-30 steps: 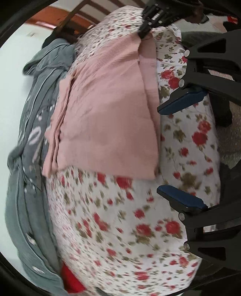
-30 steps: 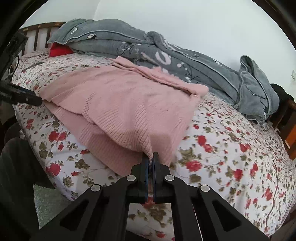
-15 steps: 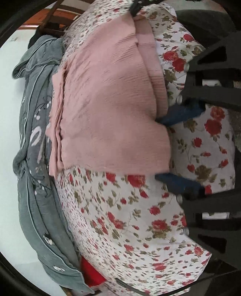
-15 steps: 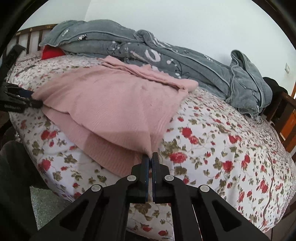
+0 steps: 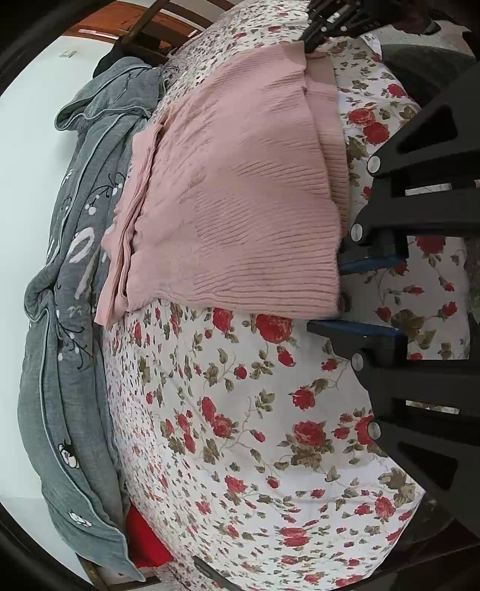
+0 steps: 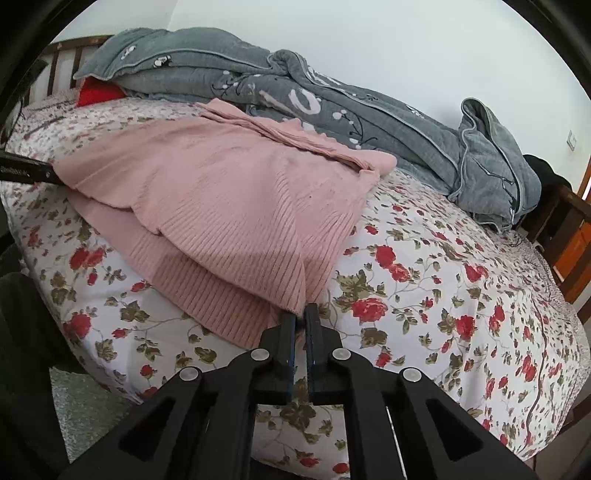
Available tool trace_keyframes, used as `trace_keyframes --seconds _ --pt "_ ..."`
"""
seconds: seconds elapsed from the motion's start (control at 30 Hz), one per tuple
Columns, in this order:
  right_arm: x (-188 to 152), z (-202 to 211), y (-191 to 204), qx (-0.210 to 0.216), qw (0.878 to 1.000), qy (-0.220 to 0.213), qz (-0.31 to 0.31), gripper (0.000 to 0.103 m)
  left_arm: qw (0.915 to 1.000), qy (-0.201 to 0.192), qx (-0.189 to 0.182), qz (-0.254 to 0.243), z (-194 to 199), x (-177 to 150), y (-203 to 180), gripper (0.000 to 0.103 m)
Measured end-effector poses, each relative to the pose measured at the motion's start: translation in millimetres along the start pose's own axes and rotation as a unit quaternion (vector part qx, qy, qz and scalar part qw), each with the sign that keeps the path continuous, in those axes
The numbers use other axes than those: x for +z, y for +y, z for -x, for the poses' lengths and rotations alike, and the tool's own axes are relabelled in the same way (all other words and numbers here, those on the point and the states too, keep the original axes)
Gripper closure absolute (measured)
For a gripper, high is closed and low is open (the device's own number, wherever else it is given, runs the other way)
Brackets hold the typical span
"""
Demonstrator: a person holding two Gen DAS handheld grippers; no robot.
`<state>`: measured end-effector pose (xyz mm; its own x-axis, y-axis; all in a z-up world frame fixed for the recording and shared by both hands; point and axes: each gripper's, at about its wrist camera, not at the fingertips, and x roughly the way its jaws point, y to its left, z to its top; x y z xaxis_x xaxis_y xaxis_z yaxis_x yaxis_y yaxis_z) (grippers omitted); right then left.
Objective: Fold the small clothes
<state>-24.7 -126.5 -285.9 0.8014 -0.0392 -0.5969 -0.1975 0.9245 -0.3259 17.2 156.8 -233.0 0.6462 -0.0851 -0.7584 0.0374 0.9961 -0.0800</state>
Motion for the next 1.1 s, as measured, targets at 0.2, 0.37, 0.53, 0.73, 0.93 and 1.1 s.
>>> trace_keyframes --seconds 0.2,0.37,0.53,0.73,0.93,1.1 --pt "-2 -3 3 -0.01 1.0 -0.002 0.0 0.098 0.9999 -0.003 -0.008 0.011 2 2 4 0.083" --pt "-1 0 1 -0.006 1.0 -0.005 -0.003 0.1 0.9994 -0.005 -0.02 0.026 5 3 11 0.092" --pt "0 14 1 -0.001 1.0 -0.029 0.005 0.101 0.9981 -0.009 -0.039 0.046 8 4 20 0.097" --pt "1 42 6 0.039 0.996 -0.075 0.027 0.101 0.9972 -0.018 -0.044 0.058 15 5 29 0.097" --pt "-4 38 9 0.057 0.996 -0.06 0.029 0.102 0.9963 -0.017 -0.042 0.073 18 -1 37 0.098" --pt "-6 32 1 0.051 0.998 -0.041 0.023 0.101 0.9965 -0.013 -0.038 0.074 21 -6 40 0.098"
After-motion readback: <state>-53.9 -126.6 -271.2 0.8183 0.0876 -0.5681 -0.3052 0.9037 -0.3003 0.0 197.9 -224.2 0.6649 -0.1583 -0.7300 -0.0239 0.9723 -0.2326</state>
